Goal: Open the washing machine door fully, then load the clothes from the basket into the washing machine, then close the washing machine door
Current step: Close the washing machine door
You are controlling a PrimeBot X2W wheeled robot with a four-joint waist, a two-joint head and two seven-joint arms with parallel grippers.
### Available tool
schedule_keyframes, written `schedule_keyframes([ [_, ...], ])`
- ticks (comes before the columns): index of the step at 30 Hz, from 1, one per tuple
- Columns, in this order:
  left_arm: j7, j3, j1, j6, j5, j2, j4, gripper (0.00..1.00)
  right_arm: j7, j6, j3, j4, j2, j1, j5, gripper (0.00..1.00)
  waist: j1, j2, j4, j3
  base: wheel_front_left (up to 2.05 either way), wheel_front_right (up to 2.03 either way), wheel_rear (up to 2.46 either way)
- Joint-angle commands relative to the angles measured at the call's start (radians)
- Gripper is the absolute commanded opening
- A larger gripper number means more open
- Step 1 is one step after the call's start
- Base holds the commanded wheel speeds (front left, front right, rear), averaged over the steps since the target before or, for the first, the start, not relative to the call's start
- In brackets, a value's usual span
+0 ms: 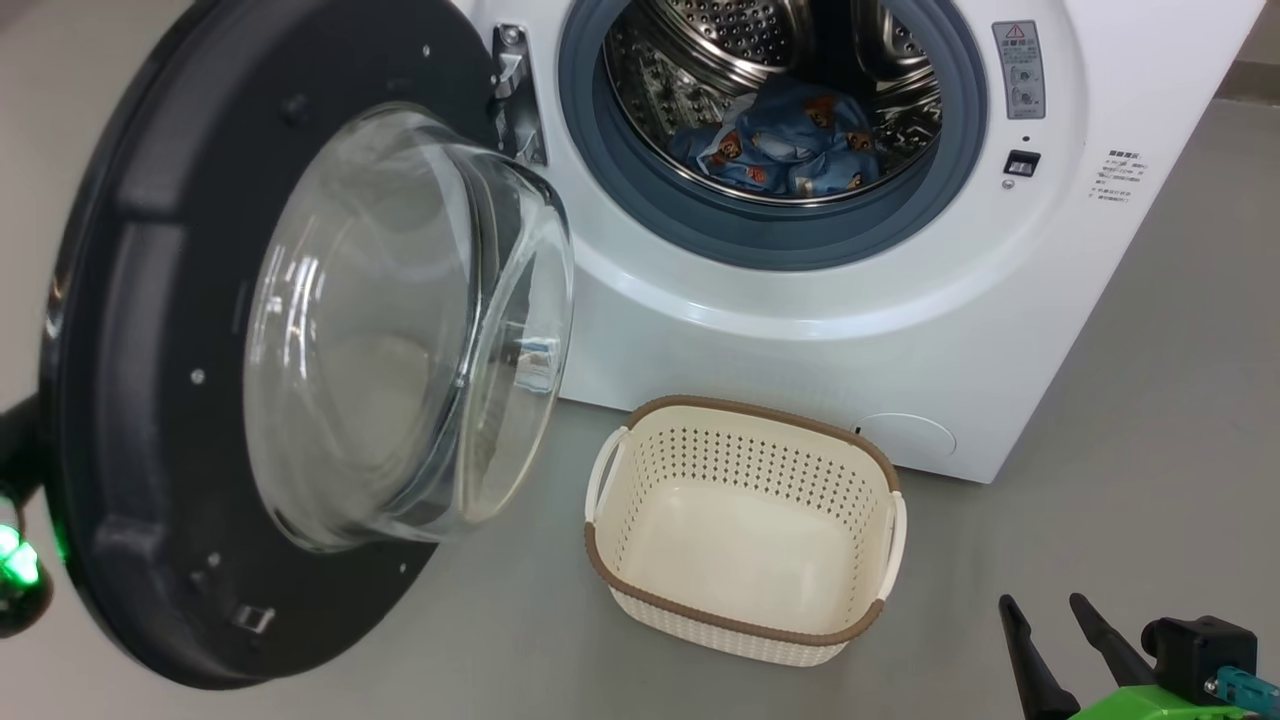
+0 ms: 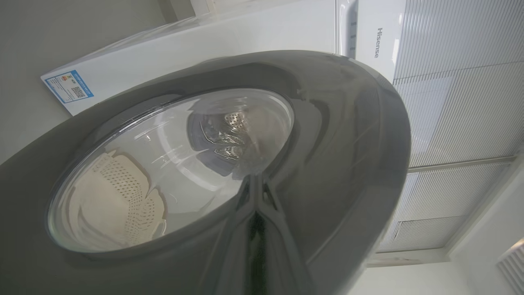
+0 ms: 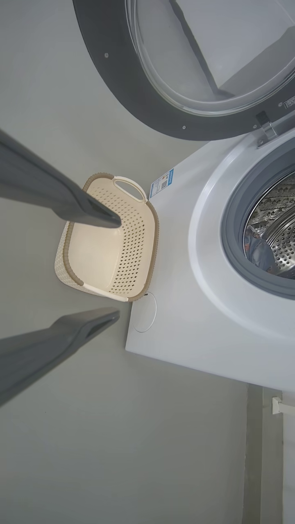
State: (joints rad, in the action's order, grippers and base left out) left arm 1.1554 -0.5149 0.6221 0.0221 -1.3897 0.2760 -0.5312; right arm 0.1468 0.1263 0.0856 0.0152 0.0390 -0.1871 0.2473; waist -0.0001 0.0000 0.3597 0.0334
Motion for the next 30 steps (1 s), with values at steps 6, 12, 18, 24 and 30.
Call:
schedule_keyframes([
  [6,0.047,0.007,-0.063,0.027,-0.025,-0.025,0.144,0.0,-0.021,0.004,-0.034,-0.03,0.012,0.036,0.02,1.0,0.0001,0.0,-0.014,-0.009,0.0,0.0,0.0],
  [12,0.062,0.018,-0.093,0.036,-0.046,-0.084,0.215,0.0,-0.025,0.004,-0.042,-0.033,0.012,0.039,0.024,1.0,0.0001,0.0,-0.035,-0.01,0.0,0.0,0.0],
  [18,0.066,0.039,-0.101,0.039,-0.059,-0.138,0.277,0.0,-0.034,0.004,-0.044,-0.028,0.011,0.043,0.036,1.0,0.0001,0.0,-0.063,-0.005,0.0,0.0,0.0],
  [24,0.054,0.059,-0.106,0.039,-0.063,-0.177,0.312,0.0,-0.044,0.004,-0.041,-0.022,0.011,0.05,0.042,1.0,0.0001,0.0,-0.102,-0.003,0.0,0.0,0.0],
  [30,0.035,0.064,-0.109,0.029,-0.081,-0.198,0.33,0.0,-0.056,0.004,-0.04,-0.011,0.011,0.06,0.053,1.0,0.0001,0.0,-0.159,0.003,0.0,0.0,0.0],
])
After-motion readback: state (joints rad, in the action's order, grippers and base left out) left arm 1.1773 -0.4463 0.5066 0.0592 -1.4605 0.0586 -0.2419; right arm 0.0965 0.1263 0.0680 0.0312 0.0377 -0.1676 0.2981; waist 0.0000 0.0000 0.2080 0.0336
